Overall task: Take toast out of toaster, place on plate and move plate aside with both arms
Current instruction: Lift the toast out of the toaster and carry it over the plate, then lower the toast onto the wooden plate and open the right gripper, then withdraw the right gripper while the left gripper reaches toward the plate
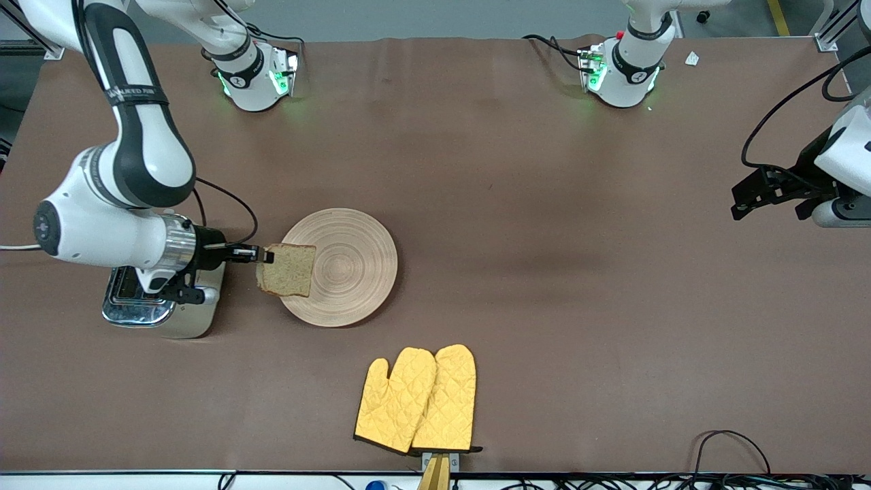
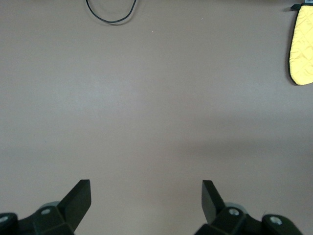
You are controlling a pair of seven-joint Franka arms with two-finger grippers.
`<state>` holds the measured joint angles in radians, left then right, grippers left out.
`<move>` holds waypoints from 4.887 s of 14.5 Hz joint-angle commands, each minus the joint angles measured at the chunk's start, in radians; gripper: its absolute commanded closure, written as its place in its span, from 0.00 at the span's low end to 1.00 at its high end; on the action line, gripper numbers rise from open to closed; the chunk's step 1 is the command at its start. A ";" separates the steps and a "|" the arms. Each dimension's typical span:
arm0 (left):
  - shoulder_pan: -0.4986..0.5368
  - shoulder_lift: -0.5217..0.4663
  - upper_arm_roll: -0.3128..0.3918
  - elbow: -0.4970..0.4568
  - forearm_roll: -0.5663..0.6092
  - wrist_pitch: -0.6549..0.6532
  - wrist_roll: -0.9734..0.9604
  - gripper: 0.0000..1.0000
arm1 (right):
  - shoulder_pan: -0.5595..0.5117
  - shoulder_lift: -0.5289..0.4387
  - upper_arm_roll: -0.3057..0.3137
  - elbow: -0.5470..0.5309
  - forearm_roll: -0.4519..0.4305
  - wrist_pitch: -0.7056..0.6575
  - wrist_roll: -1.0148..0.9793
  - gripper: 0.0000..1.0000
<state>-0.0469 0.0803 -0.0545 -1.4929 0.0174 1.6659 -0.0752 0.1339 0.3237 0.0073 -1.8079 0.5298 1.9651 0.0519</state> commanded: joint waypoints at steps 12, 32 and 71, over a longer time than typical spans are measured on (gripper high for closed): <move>0.006 -0.002 -0.007 0.003 0.019 -0.012 -0.020 0.00 | 0.079 -0.022 -0.003 -0.176 0.166 0.087 -0.139 1.00; 0.006 -0.004 -0.008 0.003 0.018 -0.014 -0.020 0.00 | 0.023 0.037 -0.012 -0.248 0.202 0.055 -0.415 0.99; -0.076 0.460 -0.232 -0.182 -0.694 0.553 0.052 0.00 | -0.212 -0.239 -0.032 0.331 -0.496 -0.476 -0.227 0.00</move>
<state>-0.1195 0.4307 -0.2142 -1.7030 -0.6234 2.0991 -0.0590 -0.0441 0.1462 -0.0380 -1.4557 0.0601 1.4944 -0.1328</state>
